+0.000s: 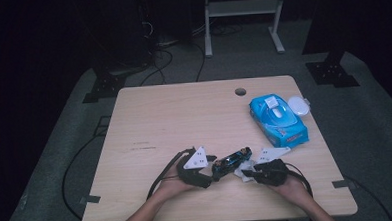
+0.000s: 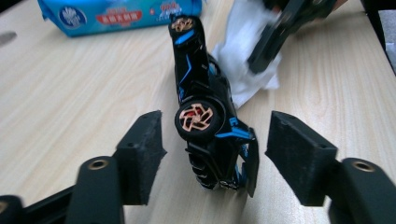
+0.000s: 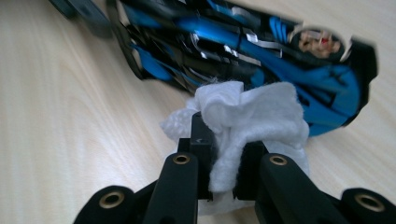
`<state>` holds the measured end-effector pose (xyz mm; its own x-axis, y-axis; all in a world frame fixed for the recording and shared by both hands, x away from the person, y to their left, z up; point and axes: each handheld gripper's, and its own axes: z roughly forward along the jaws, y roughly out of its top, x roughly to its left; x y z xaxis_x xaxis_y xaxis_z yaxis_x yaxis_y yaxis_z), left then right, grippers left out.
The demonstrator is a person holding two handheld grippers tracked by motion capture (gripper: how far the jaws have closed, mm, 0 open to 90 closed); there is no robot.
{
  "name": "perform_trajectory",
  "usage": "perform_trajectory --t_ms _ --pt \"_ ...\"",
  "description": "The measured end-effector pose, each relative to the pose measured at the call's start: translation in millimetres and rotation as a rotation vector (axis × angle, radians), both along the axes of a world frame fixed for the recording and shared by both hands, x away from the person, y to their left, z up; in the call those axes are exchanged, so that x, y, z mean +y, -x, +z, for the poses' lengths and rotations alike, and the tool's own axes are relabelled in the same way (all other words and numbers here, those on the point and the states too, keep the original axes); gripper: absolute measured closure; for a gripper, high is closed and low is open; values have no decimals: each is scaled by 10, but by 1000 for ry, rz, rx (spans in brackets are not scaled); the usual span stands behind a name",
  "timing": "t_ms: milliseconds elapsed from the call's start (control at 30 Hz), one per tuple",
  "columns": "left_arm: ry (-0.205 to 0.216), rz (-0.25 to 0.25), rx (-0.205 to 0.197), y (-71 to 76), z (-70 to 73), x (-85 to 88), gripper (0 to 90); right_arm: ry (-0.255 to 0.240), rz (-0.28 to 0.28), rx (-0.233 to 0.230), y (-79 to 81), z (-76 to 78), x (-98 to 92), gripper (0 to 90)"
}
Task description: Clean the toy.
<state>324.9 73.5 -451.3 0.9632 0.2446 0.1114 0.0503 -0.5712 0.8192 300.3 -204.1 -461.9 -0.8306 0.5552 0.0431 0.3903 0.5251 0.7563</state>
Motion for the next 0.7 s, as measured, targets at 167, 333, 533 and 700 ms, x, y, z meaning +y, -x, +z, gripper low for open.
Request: perform_trajectory --t_ms 167,333,533,700 --pt "-12 13 43 -53 -76 -25 384 -66 -5 -35 69 162 -54 809" --pt "-4 10 94 -108 -126 -81 445 -121 -18 -67 47 325 -2 808" --pt "12 21 86 -161 -110 -79 582 -161 -20 -93 -37 442 198 809" --pt "19 42 74 -190 -103 -73 583 -169 4 -82 -148 473 493 809"
